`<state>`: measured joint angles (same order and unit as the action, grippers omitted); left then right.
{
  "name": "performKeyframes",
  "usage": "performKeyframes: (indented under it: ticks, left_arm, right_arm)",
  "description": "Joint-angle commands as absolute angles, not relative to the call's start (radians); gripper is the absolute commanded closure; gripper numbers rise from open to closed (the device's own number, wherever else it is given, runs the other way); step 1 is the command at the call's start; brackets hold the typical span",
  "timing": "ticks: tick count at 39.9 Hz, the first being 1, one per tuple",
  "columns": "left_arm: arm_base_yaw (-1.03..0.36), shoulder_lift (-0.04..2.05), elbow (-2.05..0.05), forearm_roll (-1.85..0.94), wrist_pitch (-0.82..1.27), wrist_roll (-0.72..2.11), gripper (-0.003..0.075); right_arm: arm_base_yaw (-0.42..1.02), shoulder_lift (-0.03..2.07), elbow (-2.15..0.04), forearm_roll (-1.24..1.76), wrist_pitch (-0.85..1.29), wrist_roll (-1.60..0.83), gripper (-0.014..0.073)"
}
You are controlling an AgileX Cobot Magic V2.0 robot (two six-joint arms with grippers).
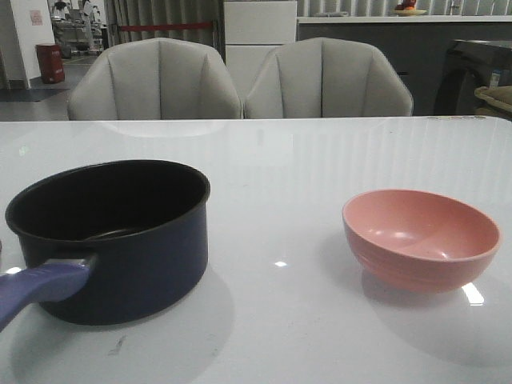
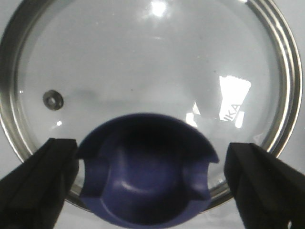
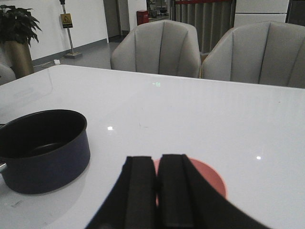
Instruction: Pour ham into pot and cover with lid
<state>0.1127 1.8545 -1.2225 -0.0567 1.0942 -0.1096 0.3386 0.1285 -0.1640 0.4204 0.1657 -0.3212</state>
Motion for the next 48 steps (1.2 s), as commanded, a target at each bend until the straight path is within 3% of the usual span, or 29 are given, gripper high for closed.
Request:
performKeyframes:
  ticks: [1,10,23,28,48]
  left_arm:
    - [0.117,1.817,-1.247,-0.067,1.077,-0.091,0.0073]
    - [0.117,1.841,-1.247,-0.069,1.059,-0.091,0.0118]
    - [0.117,1.855,-1.247,-0.069,1.096,-0.091,0.0392]
    - [0.117,1.855,-1.247,-0.069,1.101,-0.091,0.0462]
    - [0.117,1.801,-1.252,-0.067,1.105,-0.071,0.0493]
  right_arm:
    - [0.339,0.136,-0.189,0.430,0.102,-0.333,0.0435]
    - [0.339,0.136,-0.189,0.430,0.102,-0.333,0.0435]
    - [0.339,0.136,-0.189,0.430,0.102,-0.333,0.0435]
    - [0.339,0.136,-0.189,0.430,0.102,-0.333,0.0435]
    - [0.339,0.136,-0.189,0.430,0.103,-0.333,0.0435]
